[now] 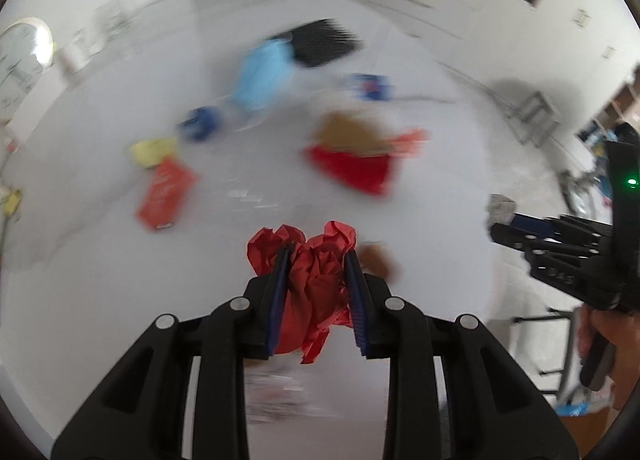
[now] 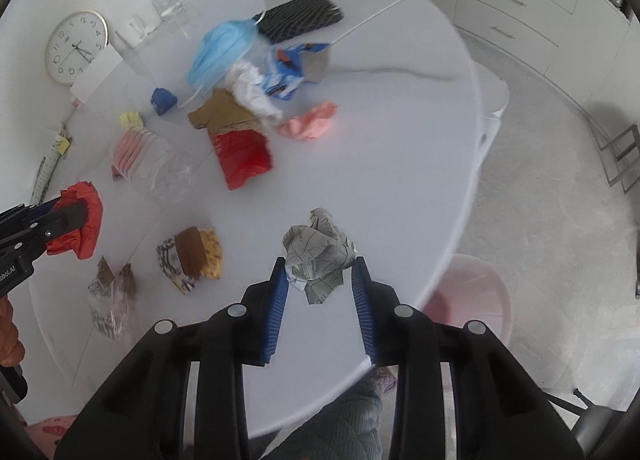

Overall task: Collect trash
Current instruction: 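Carry both items over the bin and open both tools to drop them, then grasp the red snack packet with the left tool while the right tool grasps the clear bottle, then carry packet and bottle over the bin and open both tools to drop them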

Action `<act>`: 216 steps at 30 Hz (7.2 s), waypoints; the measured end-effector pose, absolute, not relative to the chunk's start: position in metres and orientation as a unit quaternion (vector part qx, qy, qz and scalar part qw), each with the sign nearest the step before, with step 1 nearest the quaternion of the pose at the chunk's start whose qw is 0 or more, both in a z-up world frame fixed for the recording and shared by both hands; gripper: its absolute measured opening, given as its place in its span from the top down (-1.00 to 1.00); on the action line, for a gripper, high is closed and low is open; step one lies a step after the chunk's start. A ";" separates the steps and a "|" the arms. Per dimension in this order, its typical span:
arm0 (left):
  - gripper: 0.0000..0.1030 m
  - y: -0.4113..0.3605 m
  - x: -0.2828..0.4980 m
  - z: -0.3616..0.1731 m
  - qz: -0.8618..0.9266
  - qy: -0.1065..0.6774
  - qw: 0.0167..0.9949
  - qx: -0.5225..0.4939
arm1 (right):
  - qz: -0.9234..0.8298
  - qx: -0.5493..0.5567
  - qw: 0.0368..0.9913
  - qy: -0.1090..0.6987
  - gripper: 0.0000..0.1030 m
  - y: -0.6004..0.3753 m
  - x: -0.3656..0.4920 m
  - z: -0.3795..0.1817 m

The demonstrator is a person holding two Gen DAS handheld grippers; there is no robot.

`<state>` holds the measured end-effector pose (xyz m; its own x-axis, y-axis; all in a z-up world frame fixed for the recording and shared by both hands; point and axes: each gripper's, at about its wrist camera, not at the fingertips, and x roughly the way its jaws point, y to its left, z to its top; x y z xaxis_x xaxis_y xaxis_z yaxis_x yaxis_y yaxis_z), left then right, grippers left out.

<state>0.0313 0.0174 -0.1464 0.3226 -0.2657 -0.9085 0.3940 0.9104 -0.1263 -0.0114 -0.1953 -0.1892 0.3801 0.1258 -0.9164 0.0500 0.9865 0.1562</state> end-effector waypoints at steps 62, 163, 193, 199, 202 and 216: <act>-0.85 -0.199 -0.025 -0.138 -0.226 0.569 0.783 0.107 | 0.000 0.035 0.797 0.603 -0.95 -0.369 -0.066 -0.198; 0.36 -0.081 0.036 -0.134 -0.304 0.530 0.791 0.023 | 0.140 0.066 0.810 0.566 -0.31 -0.286 0.023 -0.121; 0.35 -0.286 -0.040 -0.161 -0.343 0.578 0.725 0.150 | 0.054 0.132 0.805 0.575 -0.32 -0.442 -0.093 -0.173; -0.36 -0.289 -0.042 -0.158 -0.330 0.579 0.728 0.159 | 0.059 0.128 0.802 0.580 -0.32 -0.438 -0.093 -0.176; -0.62 -0.288 -0.044 -0.157 -0.327 0.573 0.734 0.163 | 0.061 0.126 0.800 0.584 -0.32 -0.434 -0.092 -0.178; -0.84 -0.263 -0.036 -0.147 -0.309 0.565 0.750 0.150 | 0.062 0.113 0.794 0.594 -0.32 -0.419 -0.085 -0.182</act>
